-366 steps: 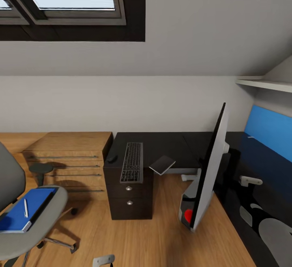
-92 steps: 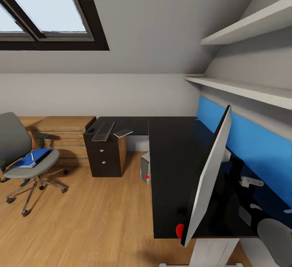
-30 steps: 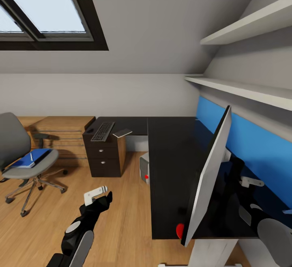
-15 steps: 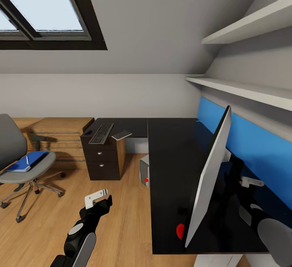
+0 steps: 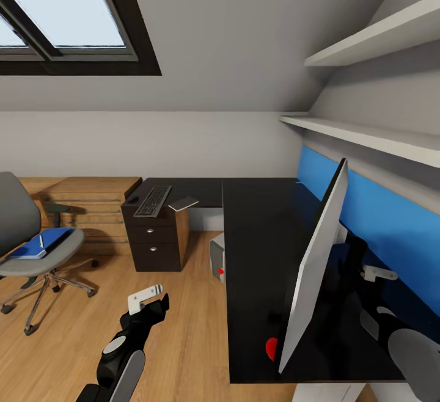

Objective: In the bedroom, organize the workspace by keeping the computer under the desk, ensuring the monitor is on the desk, placing the keyboard on the desk next to the monitor, placing the mouse on the desk next to the keyboard, moving the folder from the swivel chair onto the desk next to the mouse, stacking the notebook on top of the folder with the pen on top of the notebook, and positioning the swivel chair next to the desk.

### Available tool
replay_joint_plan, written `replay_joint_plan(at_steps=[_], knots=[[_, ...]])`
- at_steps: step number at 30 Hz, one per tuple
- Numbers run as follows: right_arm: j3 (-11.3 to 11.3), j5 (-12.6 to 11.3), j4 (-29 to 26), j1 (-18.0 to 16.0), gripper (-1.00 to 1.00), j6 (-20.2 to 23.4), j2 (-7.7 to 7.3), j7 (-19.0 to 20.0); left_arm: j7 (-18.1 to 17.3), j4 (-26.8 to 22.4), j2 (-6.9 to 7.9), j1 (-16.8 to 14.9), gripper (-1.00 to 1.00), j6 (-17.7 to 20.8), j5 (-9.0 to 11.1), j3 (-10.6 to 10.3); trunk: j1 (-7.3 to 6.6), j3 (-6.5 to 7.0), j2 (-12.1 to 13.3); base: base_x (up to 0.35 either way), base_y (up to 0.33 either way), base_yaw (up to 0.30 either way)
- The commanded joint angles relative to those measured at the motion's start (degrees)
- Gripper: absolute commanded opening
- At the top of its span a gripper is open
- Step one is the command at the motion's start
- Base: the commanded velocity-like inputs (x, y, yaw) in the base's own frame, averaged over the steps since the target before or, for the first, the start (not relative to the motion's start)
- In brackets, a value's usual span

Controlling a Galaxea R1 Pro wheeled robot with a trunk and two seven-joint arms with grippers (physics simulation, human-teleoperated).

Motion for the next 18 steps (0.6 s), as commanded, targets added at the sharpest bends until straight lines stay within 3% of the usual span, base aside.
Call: replay_joint_plan(at_steps=[1,18], knots=[[0.8,-0.7,-0.1,-0.1,-1.0,-0.1,-0.03,0.4,0.5,-0.1,0.02,0.0,1.0,0.1,0.5,-0.1,0.0,-0.07,0.0,0.0,0.0,0.0],[0.9,-0.7,-0.2,-0.1,-1.0,0.1,-0.03,0.4,0.5,-0.1,0.07,0.0,1.0,0.2,0.5,-0.1,0.0,-0.07,0.0,0.026,-0.021,0.0]])
